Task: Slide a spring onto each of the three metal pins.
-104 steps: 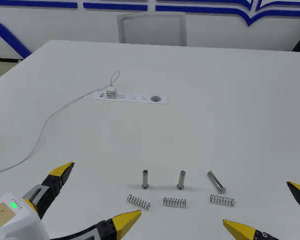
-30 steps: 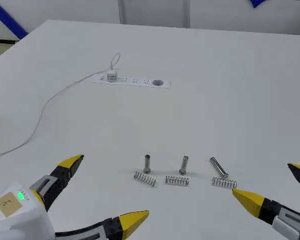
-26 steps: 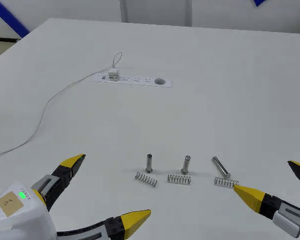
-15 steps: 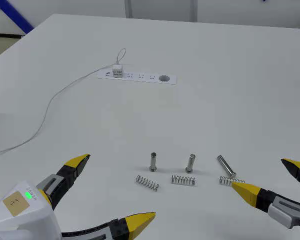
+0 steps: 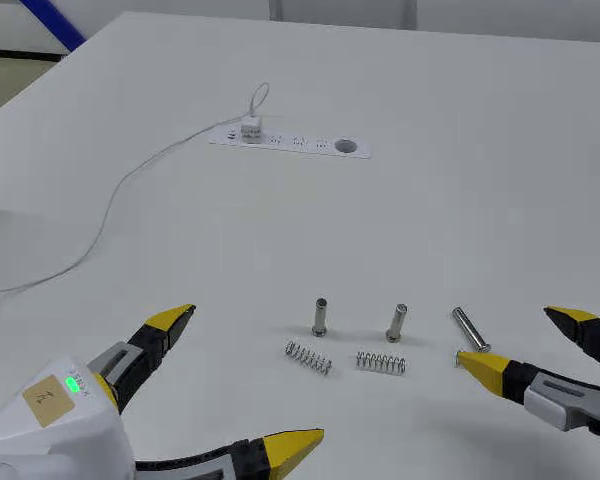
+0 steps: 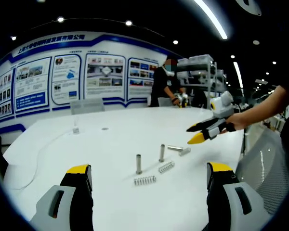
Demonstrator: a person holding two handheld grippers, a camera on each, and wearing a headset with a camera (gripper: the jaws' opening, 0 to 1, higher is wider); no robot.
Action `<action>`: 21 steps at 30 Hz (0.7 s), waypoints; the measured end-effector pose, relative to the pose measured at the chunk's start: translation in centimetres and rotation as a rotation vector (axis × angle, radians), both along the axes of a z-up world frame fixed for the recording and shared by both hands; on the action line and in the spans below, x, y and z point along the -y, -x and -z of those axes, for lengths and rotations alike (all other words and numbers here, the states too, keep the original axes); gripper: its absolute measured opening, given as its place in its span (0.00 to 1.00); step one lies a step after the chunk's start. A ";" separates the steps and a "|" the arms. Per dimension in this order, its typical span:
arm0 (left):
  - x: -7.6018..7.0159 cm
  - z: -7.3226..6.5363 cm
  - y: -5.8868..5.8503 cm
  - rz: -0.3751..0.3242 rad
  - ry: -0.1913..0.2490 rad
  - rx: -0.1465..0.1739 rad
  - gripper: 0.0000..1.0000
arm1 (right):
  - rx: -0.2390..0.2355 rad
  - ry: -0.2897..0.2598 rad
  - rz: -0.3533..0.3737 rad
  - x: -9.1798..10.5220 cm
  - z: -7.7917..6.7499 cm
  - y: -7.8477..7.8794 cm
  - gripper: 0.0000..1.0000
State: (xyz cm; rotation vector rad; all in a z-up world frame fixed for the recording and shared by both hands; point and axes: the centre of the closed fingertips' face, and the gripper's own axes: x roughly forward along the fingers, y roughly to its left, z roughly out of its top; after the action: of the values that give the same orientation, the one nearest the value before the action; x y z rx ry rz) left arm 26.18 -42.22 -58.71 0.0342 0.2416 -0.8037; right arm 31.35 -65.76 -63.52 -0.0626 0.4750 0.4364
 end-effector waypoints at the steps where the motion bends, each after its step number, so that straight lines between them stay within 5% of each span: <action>1: 0.0 0.1 0.0 0.000 -0.002 -0.004 1.00 | -0.003 0.003 0.003 0.1 0.1 -0.2 0.71; 14: -0.1 0.5 0.0 0.000 -0.027 -0.012 1.00 | -0.106 0.024 -0.014 -0.2 2.5 -3.2 0.55; 21: -0.3 0.5 -0.1 -0.011 -0.032 -0.012 1.00 | -0.179 0.064 -0.014 -0.4 4.6 -4.2 0.37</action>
State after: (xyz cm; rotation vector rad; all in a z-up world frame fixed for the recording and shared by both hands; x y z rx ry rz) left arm 26.28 -41.92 -59.22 0.0579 0.2658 -0.7892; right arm 35.53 -65.34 -68.17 -0.0894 0.6648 0.4429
